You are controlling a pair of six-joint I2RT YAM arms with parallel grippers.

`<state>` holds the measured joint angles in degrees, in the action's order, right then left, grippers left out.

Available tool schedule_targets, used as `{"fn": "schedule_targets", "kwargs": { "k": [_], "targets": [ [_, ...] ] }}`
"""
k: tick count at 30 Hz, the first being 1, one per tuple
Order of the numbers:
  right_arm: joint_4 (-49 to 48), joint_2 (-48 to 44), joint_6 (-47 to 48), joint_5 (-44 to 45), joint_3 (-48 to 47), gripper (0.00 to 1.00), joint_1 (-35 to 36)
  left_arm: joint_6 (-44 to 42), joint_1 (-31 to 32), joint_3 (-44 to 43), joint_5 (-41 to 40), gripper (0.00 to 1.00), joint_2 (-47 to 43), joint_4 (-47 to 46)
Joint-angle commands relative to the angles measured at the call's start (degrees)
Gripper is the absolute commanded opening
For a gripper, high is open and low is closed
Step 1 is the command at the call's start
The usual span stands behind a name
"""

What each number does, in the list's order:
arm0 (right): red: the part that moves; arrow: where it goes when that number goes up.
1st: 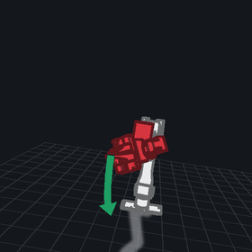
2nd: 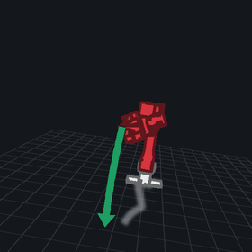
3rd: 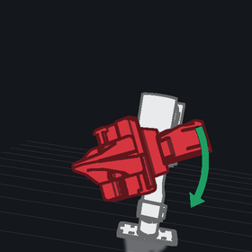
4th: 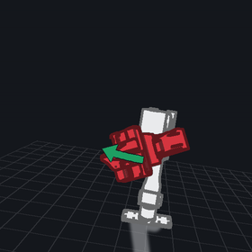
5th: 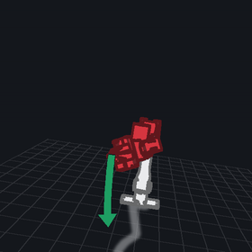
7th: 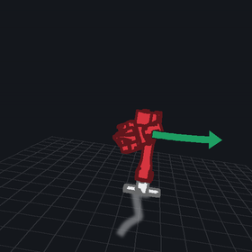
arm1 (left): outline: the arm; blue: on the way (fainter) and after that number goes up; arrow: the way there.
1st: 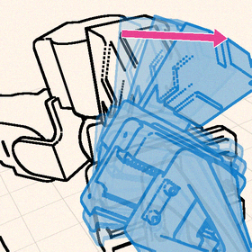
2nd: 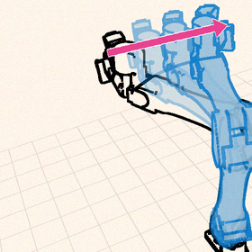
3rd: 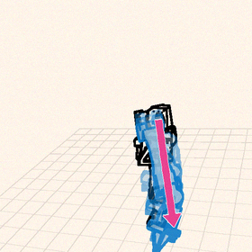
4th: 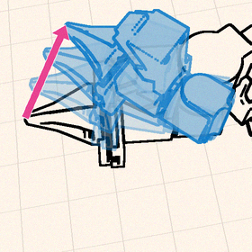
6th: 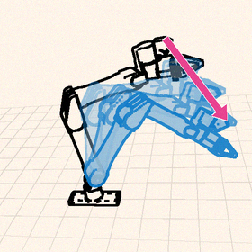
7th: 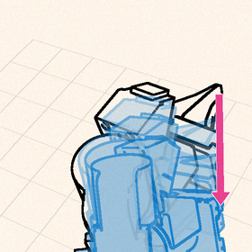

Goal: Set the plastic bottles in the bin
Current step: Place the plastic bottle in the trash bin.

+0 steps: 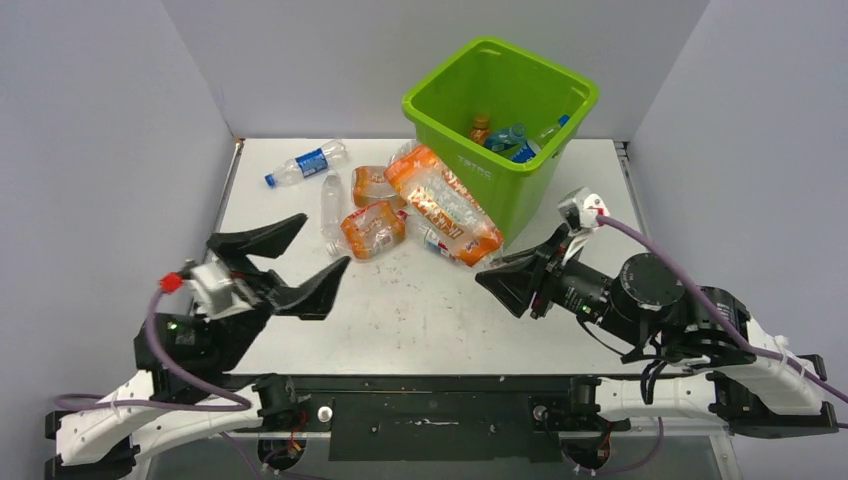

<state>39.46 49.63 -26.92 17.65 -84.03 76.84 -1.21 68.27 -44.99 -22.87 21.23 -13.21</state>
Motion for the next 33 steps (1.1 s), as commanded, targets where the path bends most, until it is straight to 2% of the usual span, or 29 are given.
{"fn": "schedule_targets", "kwargs": {
  "k": [1,4,8,11,15,21,23,25,27,28,29,30,31,33],
  "targets": [
    [19.33,4.69,-2.21,-3.43,-1.71,0.05,-0.21,-32.74,0.44,-5.03,10.25,0.96,10.72,20.73],
    [20.87,5.96,-3.32,-5.06,-1.92,0.05,-0.2,-48.8,2.07,-7.56,9.48,0.96,15.78,22.63],
    [21.31,5.93,-4.1,-4.28,-2.08,0.05,-0.26,-62.39,5.38,-8.61,6.67,0.96,18.5,20.36],
    [21.1,6.14,-4.05,-5.24,-2.18,0.05,-0.22,-67.57,6.74,-9.04,5.19,0.96,20.23,22.45],
    [20.68,7.67,-2.98,-7.34,-2.56,0.05,-0.21,-69.72,7.2,-9.08,4.25,1.0,22.78,23.74],
    [20.93,9.78,-2.02,-8.96,-4.15,0.05,-0.21,-72.58,7.58,-9.08,4.09,0.78,26.09,22.3],
    [21.25,10.12,-1.91,-8.95,-5.14,0.05,-0.23,-73.13,7.56,-9.75,3.7,0.63,26.99,22.52],
    [21.15,10.14,-1.91,-9.04,-6.0,0.05,-0.23,-73.54,7.58,-9.8,3.26,0.45,27.28,21.91],
    [20.11,9.53,-1.99,-9.17,-6.13,0.06,-0.24,-72.66,7.58,-9.19,3.49,0.35,26.93,20.51],
    [19.28,9.07,-2.0,-9.09,-5.98,0.18,-0.22,-71.44,7.58,-8.7,3.54,0.33,26.53,19.61],
    [17.89,8.35,-1.96,-9.2,-5.71,0.4,-0.2,-69.77,7.58,-8.08,3.49,0.32,26.17,18.35],
    [16.11,7.37,-1.72,-9.45,-5.14,0.56,-0.2,-66.8,7.54,-7.84,3.43,0.32,25.92,17.65],
    [13.67,6.04,-1.58,-9.41,-4.38,0.69,-0.2,-63.49,7.57,-7.75,3.51,0.32,25.76,17.75],
    [8.71,3.02,-0.97,-8.07,-2.17,0.84,-0.2,-56.53,7.66,-6.9,4.11,0.3,25.36,18.03]
  ]
}}
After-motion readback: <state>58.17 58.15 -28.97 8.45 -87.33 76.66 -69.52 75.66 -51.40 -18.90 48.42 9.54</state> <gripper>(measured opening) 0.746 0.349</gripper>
